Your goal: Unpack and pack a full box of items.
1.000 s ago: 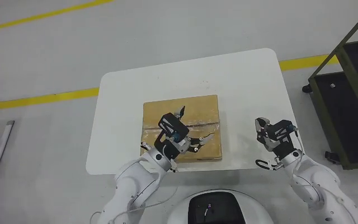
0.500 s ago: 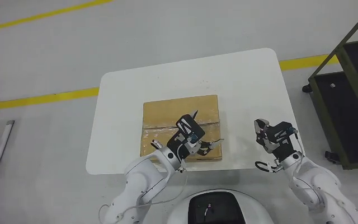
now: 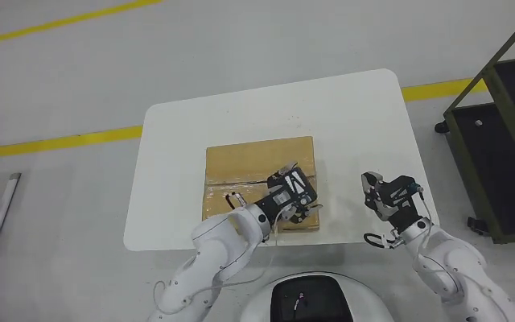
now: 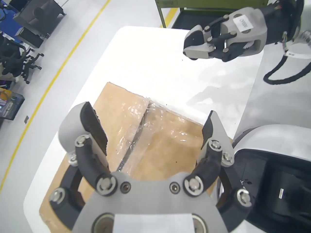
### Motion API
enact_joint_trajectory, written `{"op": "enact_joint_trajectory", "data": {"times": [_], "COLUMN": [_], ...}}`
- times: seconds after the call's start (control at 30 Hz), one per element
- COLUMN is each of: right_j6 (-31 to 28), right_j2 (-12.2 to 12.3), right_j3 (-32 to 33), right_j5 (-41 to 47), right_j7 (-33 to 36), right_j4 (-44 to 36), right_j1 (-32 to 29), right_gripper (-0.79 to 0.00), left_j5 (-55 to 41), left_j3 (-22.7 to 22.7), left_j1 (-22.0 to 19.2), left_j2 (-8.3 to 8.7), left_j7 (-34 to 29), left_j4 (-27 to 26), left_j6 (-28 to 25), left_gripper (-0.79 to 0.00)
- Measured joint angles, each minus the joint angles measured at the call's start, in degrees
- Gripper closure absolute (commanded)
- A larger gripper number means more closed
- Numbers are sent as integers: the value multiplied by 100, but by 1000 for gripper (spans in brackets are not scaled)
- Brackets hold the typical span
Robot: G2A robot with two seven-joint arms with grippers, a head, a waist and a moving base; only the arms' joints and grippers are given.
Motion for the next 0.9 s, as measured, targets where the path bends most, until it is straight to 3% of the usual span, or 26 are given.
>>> {"op": "enact_joint_trajectory", "data": {"times": [0.27,0.5,0.63,0.8,0.9], "right_j6": [68,98,100,108,107], "right_j2": [6,11,15,16,17], "right_j3": [46,90,105,110,110], "right_j5": [14,47,58,82,96], "right_j7": [10,10,12,22,13], "right_j4": [-41,-72,-70,-78,-77], "right_j1": [-57,-89,-99,-106,-105], "right_gripper": [0,0,0,0,0], "left_j5": [188,338,469,682,761], "left_j3": [302,352,370,394,390], "left_j1": [-392,-497,-508,-518,-503], "left_j2": [-80,-123,-133,-138,-142], "left_j7": [-447,-754,-801,-824,-813], "left_j4": [289,424,412,375,358], "left_j6": [-177,-31,-38,-141,-160], "left_gripper": [-785,-616,-588,-610,-548]}}
